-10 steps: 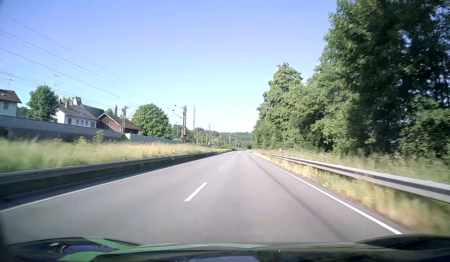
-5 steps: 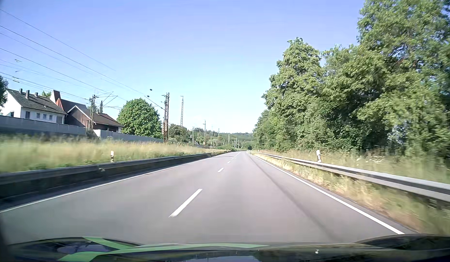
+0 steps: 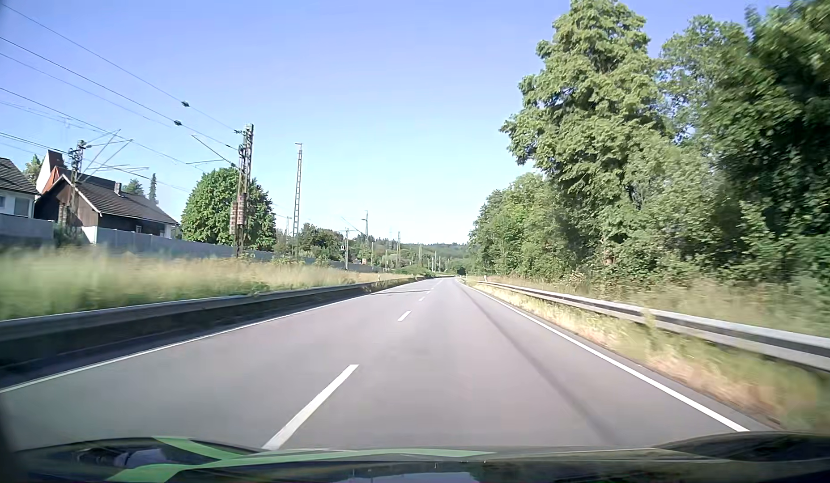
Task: Follow the waypoints while adhering to traffic rules and regulations
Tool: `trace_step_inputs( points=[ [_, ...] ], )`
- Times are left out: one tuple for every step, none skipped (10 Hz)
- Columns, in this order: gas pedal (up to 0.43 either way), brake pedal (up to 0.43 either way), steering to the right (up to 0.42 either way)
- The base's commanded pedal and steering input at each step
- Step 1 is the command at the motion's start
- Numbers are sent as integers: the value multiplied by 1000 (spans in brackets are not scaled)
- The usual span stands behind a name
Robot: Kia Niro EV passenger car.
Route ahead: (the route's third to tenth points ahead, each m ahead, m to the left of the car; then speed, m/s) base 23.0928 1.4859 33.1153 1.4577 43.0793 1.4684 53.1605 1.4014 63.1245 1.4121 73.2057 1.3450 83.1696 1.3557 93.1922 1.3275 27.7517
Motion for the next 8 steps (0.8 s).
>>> trace_step_inputs(
  points=[
    [260,0,0],
    [260,0,0],
    [260,0,0],
    [268,0,0],
    [268,0,0],
    [260,0,0],
    [248,0,0],
    [248,0,0]
  ],
)
